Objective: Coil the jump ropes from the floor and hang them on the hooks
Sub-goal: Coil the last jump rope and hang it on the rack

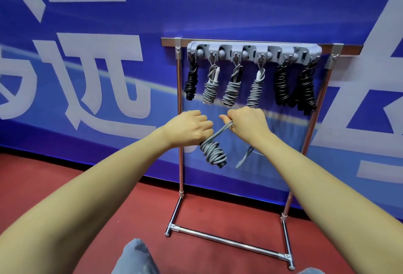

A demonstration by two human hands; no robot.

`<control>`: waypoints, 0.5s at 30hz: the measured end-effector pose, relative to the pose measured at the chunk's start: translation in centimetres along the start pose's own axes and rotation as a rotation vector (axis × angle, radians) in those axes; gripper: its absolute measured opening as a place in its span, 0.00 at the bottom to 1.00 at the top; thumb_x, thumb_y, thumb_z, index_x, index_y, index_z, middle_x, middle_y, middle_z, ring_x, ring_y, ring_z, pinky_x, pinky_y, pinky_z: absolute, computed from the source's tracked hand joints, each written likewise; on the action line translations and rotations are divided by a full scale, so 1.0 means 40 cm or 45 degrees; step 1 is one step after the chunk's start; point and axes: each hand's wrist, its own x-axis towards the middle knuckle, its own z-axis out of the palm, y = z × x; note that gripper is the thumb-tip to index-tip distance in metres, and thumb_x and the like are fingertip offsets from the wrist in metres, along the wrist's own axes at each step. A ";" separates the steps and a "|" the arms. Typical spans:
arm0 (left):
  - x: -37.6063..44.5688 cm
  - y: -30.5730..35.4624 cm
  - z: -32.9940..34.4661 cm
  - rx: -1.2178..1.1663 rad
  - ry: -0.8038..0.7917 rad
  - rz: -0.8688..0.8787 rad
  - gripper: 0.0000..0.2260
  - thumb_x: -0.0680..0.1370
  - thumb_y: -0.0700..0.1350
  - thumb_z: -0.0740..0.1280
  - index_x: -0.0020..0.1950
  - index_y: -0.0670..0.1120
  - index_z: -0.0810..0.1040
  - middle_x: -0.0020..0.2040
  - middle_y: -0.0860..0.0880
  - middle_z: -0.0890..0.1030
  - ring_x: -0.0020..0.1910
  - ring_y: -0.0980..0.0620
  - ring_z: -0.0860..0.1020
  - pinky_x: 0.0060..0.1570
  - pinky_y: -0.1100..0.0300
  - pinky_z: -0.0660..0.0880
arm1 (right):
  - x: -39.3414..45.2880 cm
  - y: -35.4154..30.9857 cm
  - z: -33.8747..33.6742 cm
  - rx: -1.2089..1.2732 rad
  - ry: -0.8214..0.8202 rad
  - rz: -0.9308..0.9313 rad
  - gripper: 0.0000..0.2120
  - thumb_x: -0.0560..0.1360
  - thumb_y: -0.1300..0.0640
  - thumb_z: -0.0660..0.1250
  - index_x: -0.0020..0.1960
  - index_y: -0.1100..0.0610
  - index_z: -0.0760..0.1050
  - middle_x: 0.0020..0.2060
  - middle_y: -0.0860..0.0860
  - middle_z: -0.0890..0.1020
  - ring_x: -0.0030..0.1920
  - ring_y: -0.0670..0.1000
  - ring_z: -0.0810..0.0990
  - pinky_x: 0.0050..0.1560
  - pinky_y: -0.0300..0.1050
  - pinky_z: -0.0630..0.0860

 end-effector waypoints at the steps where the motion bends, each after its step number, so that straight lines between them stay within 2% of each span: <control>1: 0.002 -0.004 -0.003 0.004 0.010 -0.008 0.11 0.67 0.36 0.72 0.31 0.45 0.71 0.28 0.48 0.69 0.26 0.48 0.69 0.26 0.57 0.66 | 0.001 -0.001 0.000 0.002 0.006 0.013 0.20 0.82 0.44 0.51 0.37 0.56 0.64 0.35 0.53 0.73 0.41 0.60 0.78 0.36 0.46 0.62; 3: 0.012 -0.005 -0.010 -0.052 0.067 -0.062 0.11 0.67 0.36 0.73 0.32 0.44 0.71 0.29 0.48 0.69 0.26 0.48 0.68 0.26 0.57 0.64 | 0.006 -0.006 0.002 0.077 0.006 0.091 0.22 0.82 0.45 0.51 0.33 0.55 0.60 0.35 0.54 0.74 0.41 0.60 0.78 0.37 0.46 0.63; 6: 0.052 0.009 -0.040 -0.237 0.199 -0.251 0.06 0.69 0.37 0.63 0.38 0.45 0.67 0.28 0.47 0.70 0.25 0.48 0.68 0.28 0.58 0.59 | 0.009 -0.016 0.007 0.269 -0.050 0.210 0.22 0.81 0.45 0.52 0.32 0.54 0.59 0.34 0.54 0.73 0.40 0.60 0.74 0.37 0.46 0.65; 7: 0.068 0.016 -0.057 -0.353 0.221 -0.411 0.02 0.71 0.40 0.61 0.40 0.44 0.68 0.28 0.46 0.71 0.25 0.46 0.70 0.29 0.58 0.60 | 0.005 -0.018 0.012 0.415 -0.050 0.233 0.20 0.79 0.46 0.54 0.31 0.54 0.60 0.32 0.53 0.72 0.38 0.59 0.72 0.36 0.46 0.65; 9: 0.100 0.025 -0.097 -0.676 0.145 -0.896 0.08 0.75 0.45 0.64 0.47 0.42 0.70 0.35 0.44 0.75 0.32 0.41 0.73 0.31 0.56 0.63 | -0.003 -0.024 0.021 0.768 0.066 0.265 0.12 0.71 0.53 0.61 0.31 0.52 0.64 0.30 0.51 0.72 0.36 0.59 0.73 0.34 0.50 0.69; 10: 0.113 0.026 -0.111 -0.878 0.081 -1.114 0.12 0.75 0.46 0.66 0.51 0.43 0.67 0.37 0.44 0.76 0.35 0.40 0.72 0.33 0.55 0.64 | -0.003 -0.025 0.023 0.796 0.087 0.299 0.09 0.72 0.56 0.62 0.33 0.52 0.69 0.32 0.52 0.75 0.38 0.60 0.75 0.36 0.52 0.69; 11: 0.125 0.027 -0.118 -1.012 0.088 -1.238 0.14 0.75 0.46 0.67 0.53 0.44 0.64 0.37 0.46 0.75 0.36 0.40 0.71 0.33 0.54 0.63 | -0.002 -0.025 0.021 0.693 0.065 0.325 0.08 0.75 0.57 0.61 0.38 0.56 0.74 0.37 0.55 0.78 0.42 0.61 0.77 0.38 0.50 0.67; 13: 0.140 0.020 -0.116 -1.096 0.151 -1.371 0.15 0.76 0.44 0.66 0.53 0.45 0.60 0.32 0.49 0.72 0.34 0.39 0.70 0.30 0.53 0.61 | -0.001 -0.022 0.018 0.412 0.000 0.347 0.14 0.80 0.52 0.56 0.49 0.61 0.76 0.46 0.60 0.80 0.49 0.63 0.77 0.41 0.47 0.64; 15: 0.141 0.007 -0.095 -1.093 0.115 -1.483 0.13 0.76 0.39 0.62 0.52 0.44 0.57 0.31 0.48 0.70 0.35 0.37 0.72 0.28 0.54 0.60 | -0.004 -0.022 0.007 0.310 -0.038 0.279 0.17 0.81 0.48 0.55 0.51 0.61 0.75 0.46 0.60 0.80 0.50 0.63 0.77 0.42 0.48 0.66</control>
